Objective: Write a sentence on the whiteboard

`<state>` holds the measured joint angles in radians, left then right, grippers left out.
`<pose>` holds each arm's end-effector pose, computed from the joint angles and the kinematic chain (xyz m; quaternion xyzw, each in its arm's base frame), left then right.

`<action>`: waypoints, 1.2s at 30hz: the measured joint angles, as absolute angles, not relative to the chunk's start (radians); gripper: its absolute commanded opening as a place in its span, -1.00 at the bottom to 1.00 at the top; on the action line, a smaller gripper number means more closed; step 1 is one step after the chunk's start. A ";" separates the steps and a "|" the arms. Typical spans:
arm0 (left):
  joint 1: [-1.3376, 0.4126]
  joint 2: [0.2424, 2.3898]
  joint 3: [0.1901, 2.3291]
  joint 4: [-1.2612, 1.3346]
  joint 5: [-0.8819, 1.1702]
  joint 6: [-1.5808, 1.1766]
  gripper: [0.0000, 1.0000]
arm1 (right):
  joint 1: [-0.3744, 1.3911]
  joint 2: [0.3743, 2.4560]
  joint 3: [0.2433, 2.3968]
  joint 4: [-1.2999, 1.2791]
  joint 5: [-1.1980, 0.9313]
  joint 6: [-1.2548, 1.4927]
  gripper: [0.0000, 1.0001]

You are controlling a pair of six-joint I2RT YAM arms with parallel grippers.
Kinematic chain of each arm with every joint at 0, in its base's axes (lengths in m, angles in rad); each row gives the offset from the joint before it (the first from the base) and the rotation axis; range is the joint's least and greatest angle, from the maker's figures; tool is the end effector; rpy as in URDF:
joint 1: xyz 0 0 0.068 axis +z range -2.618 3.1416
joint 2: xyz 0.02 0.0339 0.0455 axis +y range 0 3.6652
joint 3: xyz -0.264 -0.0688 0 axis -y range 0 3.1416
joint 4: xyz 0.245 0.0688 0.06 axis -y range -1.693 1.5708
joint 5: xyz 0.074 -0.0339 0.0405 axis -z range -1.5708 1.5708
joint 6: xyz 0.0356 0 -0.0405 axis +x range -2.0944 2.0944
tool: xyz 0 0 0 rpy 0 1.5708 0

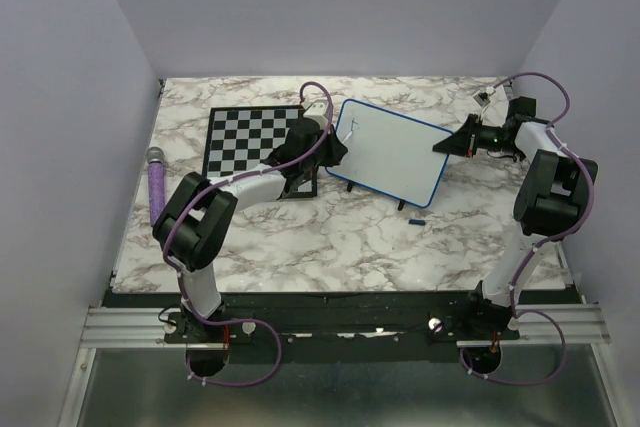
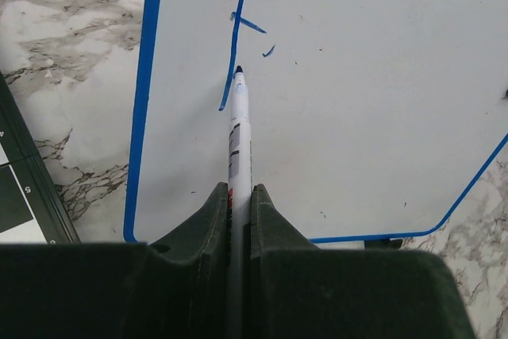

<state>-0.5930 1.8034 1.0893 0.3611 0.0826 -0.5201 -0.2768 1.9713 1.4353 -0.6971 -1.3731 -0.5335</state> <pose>0.3367 -0.2305 0.2174 0.0535 0.8182 -0.3306 0.4673 0.3857 -0.0733 0.2067 -0.2032 0.7425 0.5230 0.3657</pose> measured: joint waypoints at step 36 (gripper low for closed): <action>-0.593 1.830 1.113 0.364 0.153 -0.529 -1.00 | -0.277 1.972 1.436 -0.699 -1.372 -0.532 -0.99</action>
<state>-0.5934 1.8297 1.1133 0.3645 0.1528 -0.5285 -0.2768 1.9717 1.4357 -0.6987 -1.3724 -0.5320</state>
